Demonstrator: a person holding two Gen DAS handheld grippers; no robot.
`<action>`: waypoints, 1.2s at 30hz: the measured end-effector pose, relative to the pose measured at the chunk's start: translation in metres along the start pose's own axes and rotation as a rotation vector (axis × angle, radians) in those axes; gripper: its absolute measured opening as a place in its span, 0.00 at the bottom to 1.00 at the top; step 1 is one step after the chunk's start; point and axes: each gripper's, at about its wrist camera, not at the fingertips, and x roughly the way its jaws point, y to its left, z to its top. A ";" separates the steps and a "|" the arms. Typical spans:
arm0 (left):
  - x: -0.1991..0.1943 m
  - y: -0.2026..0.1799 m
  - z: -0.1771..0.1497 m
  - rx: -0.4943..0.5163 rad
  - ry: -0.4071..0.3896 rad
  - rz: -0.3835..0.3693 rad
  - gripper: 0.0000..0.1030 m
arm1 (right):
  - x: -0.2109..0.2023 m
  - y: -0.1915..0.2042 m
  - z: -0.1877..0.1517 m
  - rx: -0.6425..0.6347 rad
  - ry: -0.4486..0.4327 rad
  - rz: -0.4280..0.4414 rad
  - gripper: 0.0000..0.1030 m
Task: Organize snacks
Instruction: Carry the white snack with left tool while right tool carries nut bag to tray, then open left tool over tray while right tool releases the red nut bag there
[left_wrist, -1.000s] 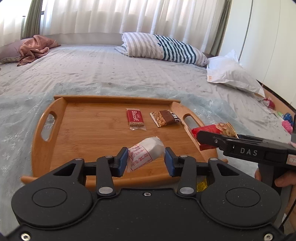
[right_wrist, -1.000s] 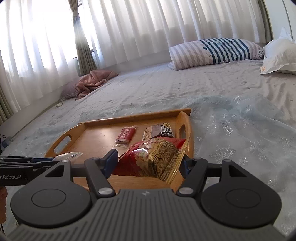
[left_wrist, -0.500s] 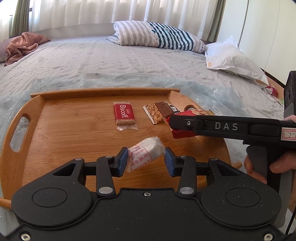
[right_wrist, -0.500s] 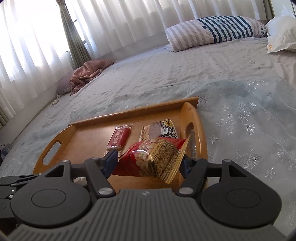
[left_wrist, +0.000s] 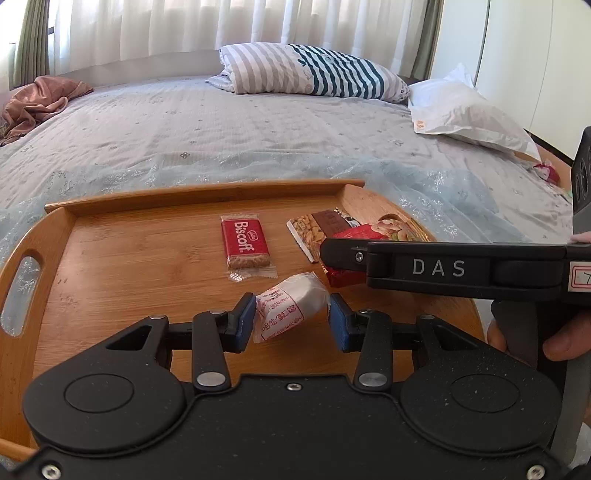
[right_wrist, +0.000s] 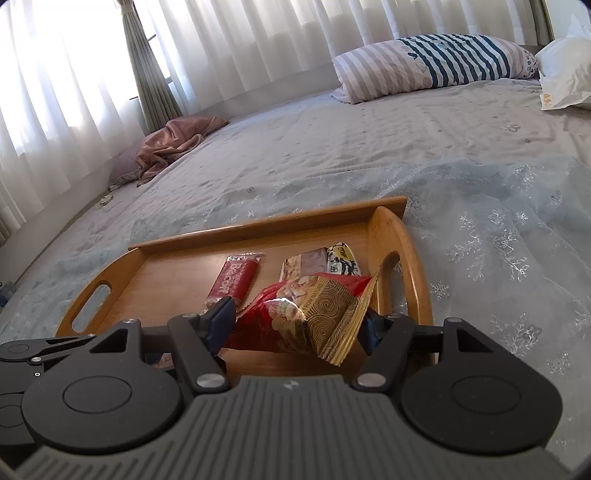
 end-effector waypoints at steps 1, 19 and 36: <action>0.002 0.001 0.001 -0.005 -0.001 -0.002 0.39 | 0.001 0.000 0.000 0.000 0.000 0.001 0.68; 0.013 0.006 0.011 0.002 -0.006 0.029 0.53 | 0.000 -0.003 0.009 0.019 -0.006 0.016 0.84; -0.044 0.009 0.000 0.009 -0.042 0.053 0.85 | -0.048 0.015 0.001 -0.052 -0.062 -0.041 0.90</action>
